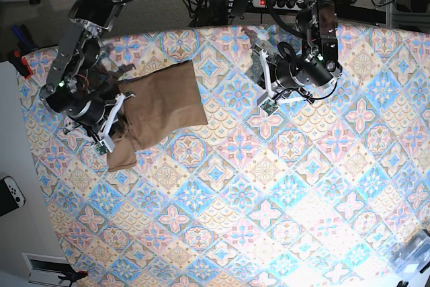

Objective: Layout the t-shirt on the table in an organized manner, then fold the t-shirt properly
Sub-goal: 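Lift the strip end with the right gripper and fold it over the middle, then grasp the folded bundle with both grippers and lift it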

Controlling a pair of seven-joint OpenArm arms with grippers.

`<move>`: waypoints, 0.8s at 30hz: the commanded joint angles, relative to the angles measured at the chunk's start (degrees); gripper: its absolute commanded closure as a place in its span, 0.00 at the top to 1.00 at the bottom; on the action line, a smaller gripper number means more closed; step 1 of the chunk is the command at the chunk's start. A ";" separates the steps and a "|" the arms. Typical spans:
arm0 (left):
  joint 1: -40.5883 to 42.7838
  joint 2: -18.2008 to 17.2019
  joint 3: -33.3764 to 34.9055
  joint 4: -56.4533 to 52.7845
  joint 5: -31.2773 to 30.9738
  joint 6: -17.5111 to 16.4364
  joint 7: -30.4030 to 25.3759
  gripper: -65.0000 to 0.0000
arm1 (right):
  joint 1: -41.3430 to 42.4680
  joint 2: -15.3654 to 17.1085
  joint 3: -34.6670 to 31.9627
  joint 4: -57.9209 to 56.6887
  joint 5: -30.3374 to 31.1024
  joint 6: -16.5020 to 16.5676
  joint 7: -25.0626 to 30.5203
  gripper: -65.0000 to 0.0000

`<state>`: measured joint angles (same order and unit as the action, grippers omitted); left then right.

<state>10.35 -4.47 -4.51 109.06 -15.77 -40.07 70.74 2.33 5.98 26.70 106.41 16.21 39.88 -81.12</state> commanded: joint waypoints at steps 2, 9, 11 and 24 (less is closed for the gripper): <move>-0.46 0.03 0.07 0.97 -0.54 0.07 -0.63 0.00 | 1.14 0.57 0.16 1.59 0.89 0.12 1.12 0.00; -0.46 0.03 3.15 0.26 -0.54 0.07 -0.63 0.00 | 1.41 0.57 0.16 1.59 1.24 0.12 1.12 0.00; -0.46 0.03 4.38 -0.70 -0.54 0.07 -0.63 0.00 | 1.41 0.57 0.16 1.85 1.24 0.12 1.12 0.00; -2.92 2.84 4.73 -4.57 -1.15 0.07 -1.16 0.00 | 1.23 0.57 -3.27 4.58 3.62 0.12 1.12 0.00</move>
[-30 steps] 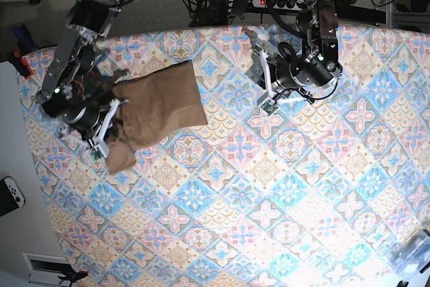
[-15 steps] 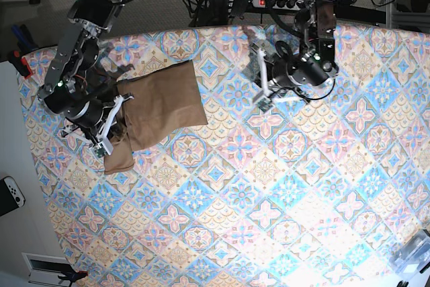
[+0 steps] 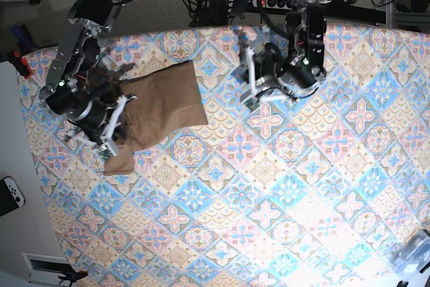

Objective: Layout the t-shirt on the table in an organized manner, then fold the t-shirt properly
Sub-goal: 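Grasp the folded bundle with both grippers and lift it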

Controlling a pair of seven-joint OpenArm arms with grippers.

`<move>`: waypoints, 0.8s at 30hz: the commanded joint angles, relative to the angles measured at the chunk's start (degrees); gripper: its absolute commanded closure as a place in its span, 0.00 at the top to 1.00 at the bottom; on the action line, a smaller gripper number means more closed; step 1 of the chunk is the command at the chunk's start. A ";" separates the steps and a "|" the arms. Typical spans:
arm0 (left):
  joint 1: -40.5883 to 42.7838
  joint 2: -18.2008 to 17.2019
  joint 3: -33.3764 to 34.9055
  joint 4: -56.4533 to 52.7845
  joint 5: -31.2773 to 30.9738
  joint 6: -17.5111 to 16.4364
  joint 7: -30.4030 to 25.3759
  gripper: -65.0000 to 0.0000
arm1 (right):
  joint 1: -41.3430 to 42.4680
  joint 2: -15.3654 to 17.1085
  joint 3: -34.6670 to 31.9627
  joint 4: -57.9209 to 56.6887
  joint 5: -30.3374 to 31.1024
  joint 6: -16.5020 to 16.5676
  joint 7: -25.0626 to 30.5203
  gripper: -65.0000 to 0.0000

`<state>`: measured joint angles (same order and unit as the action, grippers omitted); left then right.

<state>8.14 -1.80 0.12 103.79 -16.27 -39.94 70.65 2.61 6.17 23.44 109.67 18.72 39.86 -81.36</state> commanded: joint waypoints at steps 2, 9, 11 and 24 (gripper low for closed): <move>-1.50 1.41 0.36 0.61 -0.30 -0.06 -1.16 0.00 | 0.77 0.37 -0.45 1.76 3.65 0.14 1.36 0.00; -6.95 5.36 0.45 -6.07 -0.12 -0.06 -1.16 0.00 | 0.77 0.37 -0.89 1.76 6.55 0.14 1.36 0.00; -8.54 5.89 0.45 -10.38 -0.30 -0.06 -1.16 0.00 | 0.60 0.37 -1.07 1.76 6.64 0.14 1.36 0.00; -9.77 7.03 0.54 -17.94 -0.12 -0.06 -7.84 0.00 | -1.69 0.37 -10.03 1.32 6.64 0.14 1.36 0.00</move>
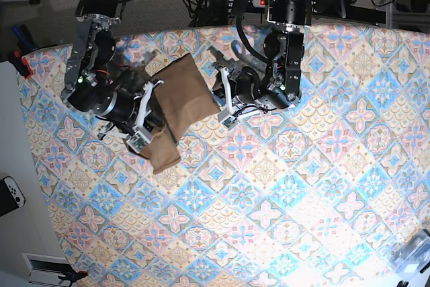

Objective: Layout the t-shirt on the table in an organized manner, then fold the t-shirt properly
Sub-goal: 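Grasp the folded bundle with both grippers and lift it, then fold the bundle over with both grippers, tucking the loose fabric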

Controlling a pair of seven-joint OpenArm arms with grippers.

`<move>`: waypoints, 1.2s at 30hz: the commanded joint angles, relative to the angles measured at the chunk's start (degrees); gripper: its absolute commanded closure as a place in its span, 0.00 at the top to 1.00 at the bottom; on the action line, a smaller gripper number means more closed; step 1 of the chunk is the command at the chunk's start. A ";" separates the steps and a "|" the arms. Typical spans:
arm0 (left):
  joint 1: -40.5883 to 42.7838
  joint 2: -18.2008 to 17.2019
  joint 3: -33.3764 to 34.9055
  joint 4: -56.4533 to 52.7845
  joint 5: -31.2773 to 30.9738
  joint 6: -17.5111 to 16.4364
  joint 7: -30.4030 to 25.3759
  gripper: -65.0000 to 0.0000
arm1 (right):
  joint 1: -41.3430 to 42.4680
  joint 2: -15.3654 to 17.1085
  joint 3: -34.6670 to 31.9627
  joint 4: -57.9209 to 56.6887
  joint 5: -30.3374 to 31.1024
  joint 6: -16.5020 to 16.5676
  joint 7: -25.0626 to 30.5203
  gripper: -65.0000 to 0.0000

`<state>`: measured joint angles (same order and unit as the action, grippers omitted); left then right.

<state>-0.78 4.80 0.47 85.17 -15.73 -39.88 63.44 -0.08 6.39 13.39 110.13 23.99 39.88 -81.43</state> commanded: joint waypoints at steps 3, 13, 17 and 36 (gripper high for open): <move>-0.76 0.43 0.19 0.77 -0.67 -0.12 -0.63 0.00 | 1.18 0.16 -2.88 0.51 1.37 0.12 2.00 0.00; -1.03 0.43 0.10 1.12 -1.11 -0.12 3.51 0.00 | 1.00 0.51 -10.27 -6.17 1.29 0.12 2.79 0.22; -0.41 0.35 -0.07 4.37 -0.85 -0.12 4.21 0.00 | 0.91 0.60 -13.34 -6.17 1.29 0.12 2.79 0.39; 5.13 -2.64 -13.17 31.63 -1.37 -0.12 16.56 0.00 | 0.91 3.50 -21.78 -1.77 1.29 0.12 1.43 0.00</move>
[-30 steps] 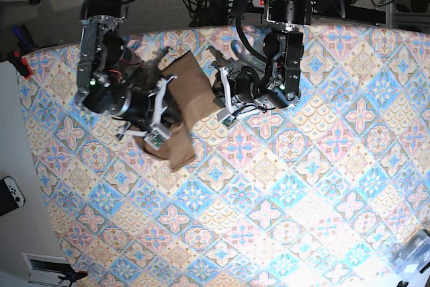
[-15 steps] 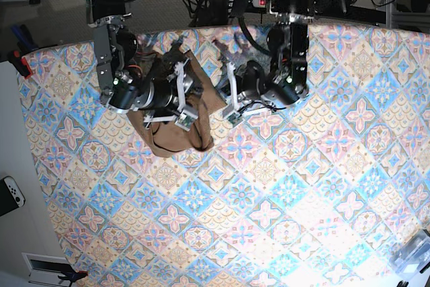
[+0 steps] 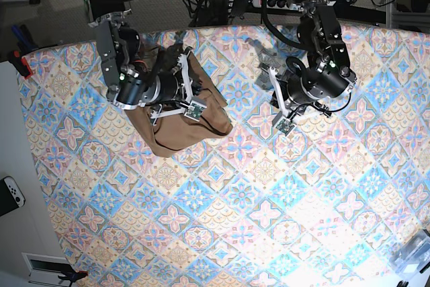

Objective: Layout the t-shirt on the table in an organized manner, then fold the t-shirt properly
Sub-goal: 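Fold the bundle over with both grippers, tucking the loose fabric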

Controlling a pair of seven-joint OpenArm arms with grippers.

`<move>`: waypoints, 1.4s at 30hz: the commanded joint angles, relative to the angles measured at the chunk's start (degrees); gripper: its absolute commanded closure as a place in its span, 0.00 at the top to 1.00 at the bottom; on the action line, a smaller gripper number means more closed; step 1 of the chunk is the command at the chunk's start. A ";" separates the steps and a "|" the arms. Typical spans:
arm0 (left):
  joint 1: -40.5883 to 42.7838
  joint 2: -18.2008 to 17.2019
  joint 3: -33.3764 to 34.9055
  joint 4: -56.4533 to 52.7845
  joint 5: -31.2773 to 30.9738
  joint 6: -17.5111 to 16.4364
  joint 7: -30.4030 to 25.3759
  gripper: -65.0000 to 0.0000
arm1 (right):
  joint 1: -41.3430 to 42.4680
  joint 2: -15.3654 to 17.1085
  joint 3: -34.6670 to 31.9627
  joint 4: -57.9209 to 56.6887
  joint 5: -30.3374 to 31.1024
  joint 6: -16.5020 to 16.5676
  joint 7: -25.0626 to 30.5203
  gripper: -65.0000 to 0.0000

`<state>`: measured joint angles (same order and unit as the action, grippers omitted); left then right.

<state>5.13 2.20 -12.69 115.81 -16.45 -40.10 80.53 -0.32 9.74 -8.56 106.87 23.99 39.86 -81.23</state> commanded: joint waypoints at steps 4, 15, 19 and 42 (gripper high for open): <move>-0.95 0.40 0.16 0.98 -0.56 0.10 -0.53 0.00 | 0.71 0.15 0.43 4.38 1.46 0.14 1.23 0.00; -6.58 0.40 8.86 0.98 -0.12 0.10 -0.53 0.00 | -0.87 0.06 2.62 4.82 1.55 0.14 1.45 0.00; -7.89 0.48 14.58 0.63 1.37 0.10 -3.39 0.00 | -0.87 0.06 6.84 4.82 1.55 0.14 5.32 0.00; -9.13 6.80 22.75 -28.29 12.18 0.10 -24.49 0.00 | -0.87 -0.46 24.60 -0.36 1.55 0.14 12.18 0.00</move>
<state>-3.16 8.40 9.96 86.67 -3.53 -40.03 56.90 -2.11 9.02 15.88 105.58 24.05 39.88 -70.57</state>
